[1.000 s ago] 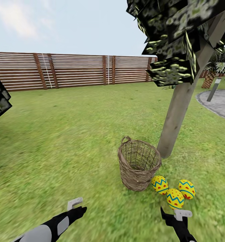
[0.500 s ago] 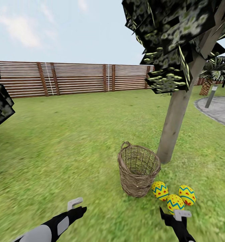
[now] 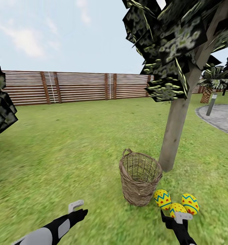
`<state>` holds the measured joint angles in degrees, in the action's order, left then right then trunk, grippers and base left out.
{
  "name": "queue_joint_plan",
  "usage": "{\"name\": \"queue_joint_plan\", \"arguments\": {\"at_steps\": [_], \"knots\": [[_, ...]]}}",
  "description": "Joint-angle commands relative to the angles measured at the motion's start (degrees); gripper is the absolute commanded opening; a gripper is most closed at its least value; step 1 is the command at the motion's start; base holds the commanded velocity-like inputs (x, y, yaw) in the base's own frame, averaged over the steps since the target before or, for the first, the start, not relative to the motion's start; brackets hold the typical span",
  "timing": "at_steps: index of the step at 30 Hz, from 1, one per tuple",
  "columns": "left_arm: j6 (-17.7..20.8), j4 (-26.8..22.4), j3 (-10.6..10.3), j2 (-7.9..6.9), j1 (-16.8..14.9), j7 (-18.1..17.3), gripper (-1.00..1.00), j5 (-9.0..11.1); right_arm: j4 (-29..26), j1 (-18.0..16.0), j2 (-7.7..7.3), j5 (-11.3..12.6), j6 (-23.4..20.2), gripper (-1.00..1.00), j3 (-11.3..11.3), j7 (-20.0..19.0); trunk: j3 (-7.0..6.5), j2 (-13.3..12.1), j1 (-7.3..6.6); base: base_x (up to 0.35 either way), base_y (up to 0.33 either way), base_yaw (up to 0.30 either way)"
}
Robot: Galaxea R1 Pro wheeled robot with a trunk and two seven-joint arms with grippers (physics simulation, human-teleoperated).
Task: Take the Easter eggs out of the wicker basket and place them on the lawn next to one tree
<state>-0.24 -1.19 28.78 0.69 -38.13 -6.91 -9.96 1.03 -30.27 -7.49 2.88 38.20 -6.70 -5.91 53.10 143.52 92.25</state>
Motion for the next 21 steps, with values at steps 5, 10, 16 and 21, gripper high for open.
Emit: {"name": "queue_joint_plan", "arguments": {"at_steps": [5, 10, 16, 21], "knots": [[-0.02, -0.04, 0.49, 0.01, -0.01, -0.12, 1.00, -0.58, 0.11, -0.05, 0.01, 0.30, 0.21, 1.00, -0.44, -0.60, -0.39, -0.01, -0.06, 0.000, 0.000, 0.000], [-0.02, -0.05, 0.49, 0.01, -0.01, -0.12, 1.00, -0.58, 0.11, -0.05, 0.01, 0.32, 0.21, 1.00, -0.42, -0.60, -0.39, -0.01, -0.06, 0.000, 0.000, 0.000], [-0.02, -0.05, 0.49, -0.06, -0.01, -0.12, 1.00, -0.58, 0.11, -0.05, 0.02, 0.31, 0.21, 1.00, -0.42, -0.60, -0.39, -0.01, -0.06, 0.000, 0.000, 0.000], [-0.02, -0.07, 0.49, -0.08, -0.01, -0.15, 1.00, -0.58, 0.11, -0.05, 0.02, 0.31, 0.21, 1.00, -0.43, -0.60, -0.39, -0.01, -0.06, 0.000, 0.000, 0.000]]}}
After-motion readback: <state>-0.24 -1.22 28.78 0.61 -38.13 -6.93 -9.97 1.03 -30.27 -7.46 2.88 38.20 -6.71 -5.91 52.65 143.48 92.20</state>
